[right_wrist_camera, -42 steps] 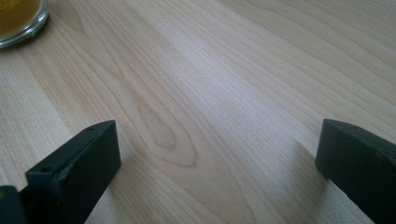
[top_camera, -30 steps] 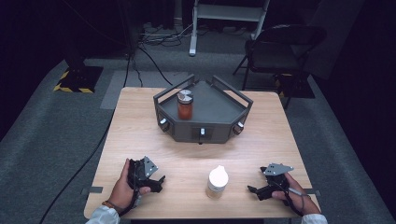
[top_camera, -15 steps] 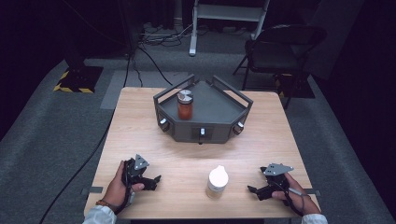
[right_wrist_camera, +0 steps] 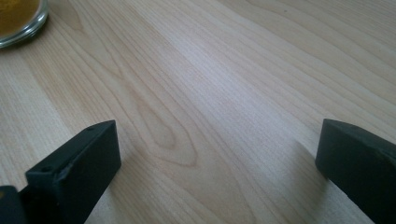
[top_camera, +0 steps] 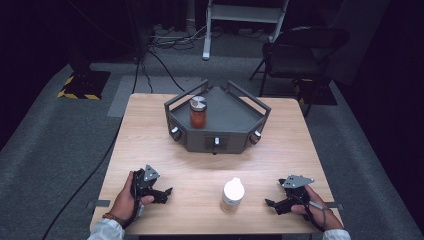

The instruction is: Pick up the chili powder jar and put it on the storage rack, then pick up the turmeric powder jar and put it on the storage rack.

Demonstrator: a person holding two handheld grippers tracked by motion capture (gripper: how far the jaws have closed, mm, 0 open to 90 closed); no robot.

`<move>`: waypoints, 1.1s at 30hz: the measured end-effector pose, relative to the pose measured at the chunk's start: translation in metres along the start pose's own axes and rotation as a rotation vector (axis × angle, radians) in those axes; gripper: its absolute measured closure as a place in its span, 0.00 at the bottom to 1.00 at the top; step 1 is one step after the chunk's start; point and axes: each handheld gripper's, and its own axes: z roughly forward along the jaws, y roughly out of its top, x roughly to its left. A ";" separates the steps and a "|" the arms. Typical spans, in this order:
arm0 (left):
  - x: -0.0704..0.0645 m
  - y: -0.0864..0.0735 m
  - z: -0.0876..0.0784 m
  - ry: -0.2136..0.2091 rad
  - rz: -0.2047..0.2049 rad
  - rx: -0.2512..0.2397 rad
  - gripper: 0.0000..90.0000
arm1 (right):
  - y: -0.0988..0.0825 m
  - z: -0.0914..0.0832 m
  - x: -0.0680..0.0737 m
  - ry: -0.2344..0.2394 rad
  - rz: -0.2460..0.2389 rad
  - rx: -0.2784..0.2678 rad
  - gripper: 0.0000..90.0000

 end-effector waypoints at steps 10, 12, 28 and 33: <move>0.000 0.000 0.000 -0.001 0.001 0.000 0.00 | 0.000 0.000 0.000 0.000 0.000 0.000 0.00; 0.000 0.000 0.000 -0.001 0.001 0.000 0.00 | 0.000 0.000 0.000 0.000 0.000 0.000 0.00; 0.000 0.000 0.000 0.000 0.002 0.000 0.00 | -0.001 -0.001 0.001 -0.001 -0.004 -0.001 0.00; 0.000 0.001 0.000 0.000 0.003 0.000 0.00 | 0.001 -0.002 0.001 -0.002 -0.001 0.007 0.00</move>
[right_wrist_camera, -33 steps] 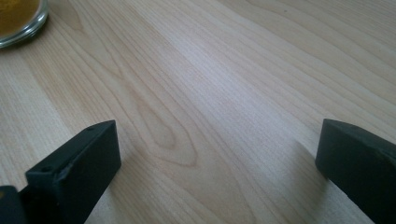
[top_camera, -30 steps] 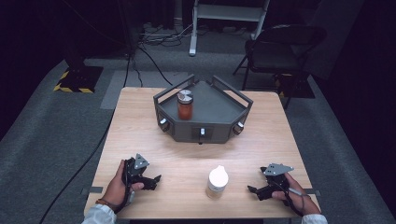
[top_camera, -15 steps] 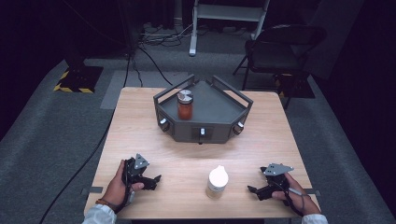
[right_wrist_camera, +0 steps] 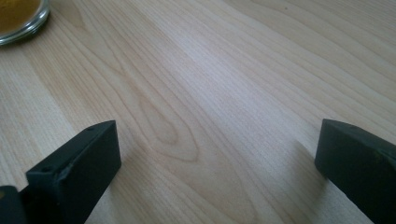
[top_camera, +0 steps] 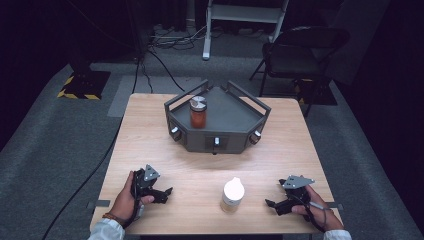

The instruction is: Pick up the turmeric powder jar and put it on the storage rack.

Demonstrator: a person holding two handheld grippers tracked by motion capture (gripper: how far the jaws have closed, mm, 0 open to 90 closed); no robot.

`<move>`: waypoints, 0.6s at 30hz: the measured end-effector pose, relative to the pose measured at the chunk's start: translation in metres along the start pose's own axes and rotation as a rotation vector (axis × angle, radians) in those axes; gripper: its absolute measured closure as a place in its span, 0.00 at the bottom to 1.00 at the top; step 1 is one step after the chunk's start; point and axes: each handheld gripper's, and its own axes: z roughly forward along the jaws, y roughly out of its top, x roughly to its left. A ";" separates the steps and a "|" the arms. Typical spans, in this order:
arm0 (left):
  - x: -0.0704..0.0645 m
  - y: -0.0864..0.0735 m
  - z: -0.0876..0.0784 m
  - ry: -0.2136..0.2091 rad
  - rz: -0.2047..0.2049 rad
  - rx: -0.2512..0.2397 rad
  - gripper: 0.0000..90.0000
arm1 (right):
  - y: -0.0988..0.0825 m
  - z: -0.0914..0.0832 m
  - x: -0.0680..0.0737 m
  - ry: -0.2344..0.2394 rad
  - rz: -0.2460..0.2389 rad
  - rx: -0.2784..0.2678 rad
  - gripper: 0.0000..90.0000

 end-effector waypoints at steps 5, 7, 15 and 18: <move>0.000 0.000 0.000 0.000 0.000 0.000 0.00 | 0.000 -0.004 0.004 -0.012 -0.006 -0.023 0.02; 0.000 0.000 0.000 -0.001 0.000 0.000 0.00 | -0.002 -0.008 0.004 -0.009 0.001 -0.058 0.02; 0.000 0.000 0.000 -0.001 0.000 0.000 0.00 | -0.002 -0.017 0.016 0.009 0.011 -0.161 0.02; 0.000 0.000 0.000 -0.001 0.000 0.000 0.00 | -0.001 -0.020 0.019 0.027 0.005 -0.193 0.02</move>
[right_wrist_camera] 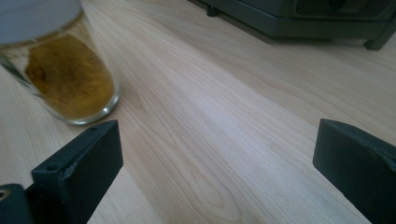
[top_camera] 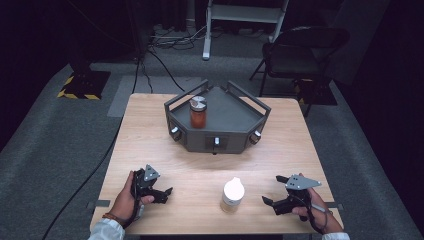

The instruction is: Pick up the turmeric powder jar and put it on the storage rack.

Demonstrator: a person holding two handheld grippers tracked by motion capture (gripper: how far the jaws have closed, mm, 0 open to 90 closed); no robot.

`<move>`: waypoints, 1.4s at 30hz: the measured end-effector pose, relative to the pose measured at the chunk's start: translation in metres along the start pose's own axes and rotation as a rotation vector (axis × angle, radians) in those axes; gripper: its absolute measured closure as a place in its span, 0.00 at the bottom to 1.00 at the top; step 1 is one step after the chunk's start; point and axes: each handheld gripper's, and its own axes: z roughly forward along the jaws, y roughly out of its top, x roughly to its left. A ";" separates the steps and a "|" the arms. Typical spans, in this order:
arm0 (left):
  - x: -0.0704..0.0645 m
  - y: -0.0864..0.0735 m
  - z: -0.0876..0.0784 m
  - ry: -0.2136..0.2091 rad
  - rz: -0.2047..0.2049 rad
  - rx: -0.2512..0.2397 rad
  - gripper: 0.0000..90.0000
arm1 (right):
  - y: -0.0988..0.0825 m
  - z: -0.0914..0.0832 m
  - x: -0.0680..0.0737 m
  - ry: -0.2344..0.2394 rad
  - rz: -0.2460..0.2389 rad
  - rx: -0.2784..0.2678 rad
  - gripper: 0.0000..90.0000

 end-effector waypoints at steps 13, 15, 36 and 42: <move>0.000 0.000 0.000 0.000 0.001 0.000 0.00 | 0.003 -0.002 0.013 0.050 -0.004 -0.079 0.01; 0.000 0.000 0.000 0.000 0.000 0.000 0.00 | 0.004 0.000 0.015 0.058 -0.005 -0.087 0.01; 0.000 0.000 0.000 -0.001 0.002 0.000 0.00 | 0.009 0.022 0.030 0.153 -0.040 -0.086 0.01; 0.001 0.000 0.000 -0.002 0.003 0.000 0.00 | 0.010 0.031 0.035 0.182 -0.049 -0.089 0.01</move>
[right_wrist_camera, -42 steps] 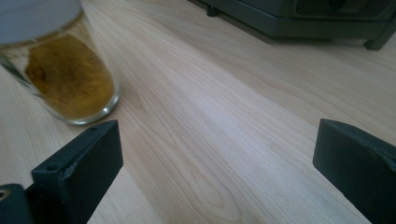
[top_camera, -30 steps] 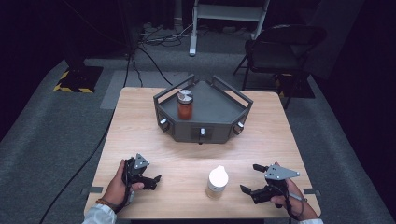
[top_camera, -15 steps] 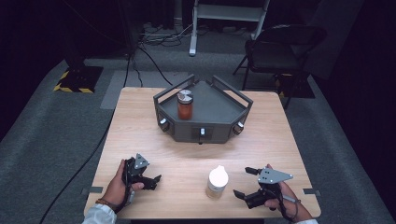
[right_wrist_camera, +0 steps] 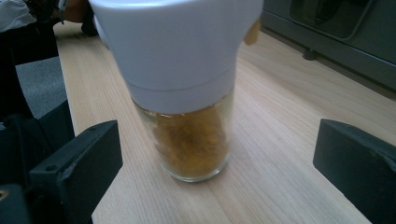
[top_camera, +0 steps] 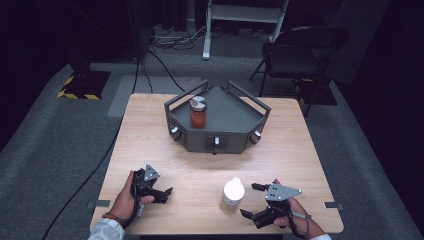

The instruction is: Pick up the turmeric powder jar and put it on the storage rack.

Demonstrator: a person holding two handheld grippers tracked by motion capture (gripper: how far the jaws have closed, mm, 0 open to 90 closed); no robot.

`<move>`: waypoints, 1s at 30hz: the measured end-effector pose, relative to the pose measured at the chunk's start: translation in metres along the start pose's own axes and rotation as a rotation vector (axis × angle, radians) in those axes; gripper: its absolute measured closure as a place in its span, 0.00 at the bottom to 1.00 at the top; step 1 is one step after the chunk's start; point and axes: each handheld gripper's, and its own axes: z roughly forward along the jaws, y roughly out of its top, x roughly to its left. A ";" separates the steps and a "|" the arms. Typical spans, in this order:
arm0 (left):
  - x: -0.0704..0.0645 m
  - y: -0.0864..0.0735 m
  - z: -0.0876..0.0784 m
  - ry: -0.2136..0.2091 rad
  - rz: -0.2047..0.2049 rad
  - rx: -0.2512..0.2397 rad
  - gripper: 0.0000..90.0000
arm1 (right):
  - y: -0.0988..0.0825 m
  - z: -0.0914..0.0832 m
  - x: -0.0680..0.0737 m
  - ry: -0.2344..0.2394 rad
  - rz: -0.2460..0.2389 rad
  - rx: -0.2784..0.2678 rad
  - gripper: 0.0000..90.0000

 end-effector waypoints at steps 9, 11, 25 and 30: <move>0.000 0.000 0.000 -0.001 0.001 0.000 0.00 | 0.000 0.011 0.007 0.034 0.012 -0.026 0.02; 0.000 0.000 0.000 -0.001 0.000 0.000 0.00 | 0.000 0.013 0.006 0.039 0.015 -0.021 0.02; 0.000 0.000 0.000 -0.001 0.001 0.000 0.00 | 0.004 0.029 0.011 0.049 0.025 -0.017 0.02; 0.000 0.000 0.000 -0.002 0.002 0.000 0.00 | 0.005 0.032 0.012 0.048 0.050 -0.037 0.03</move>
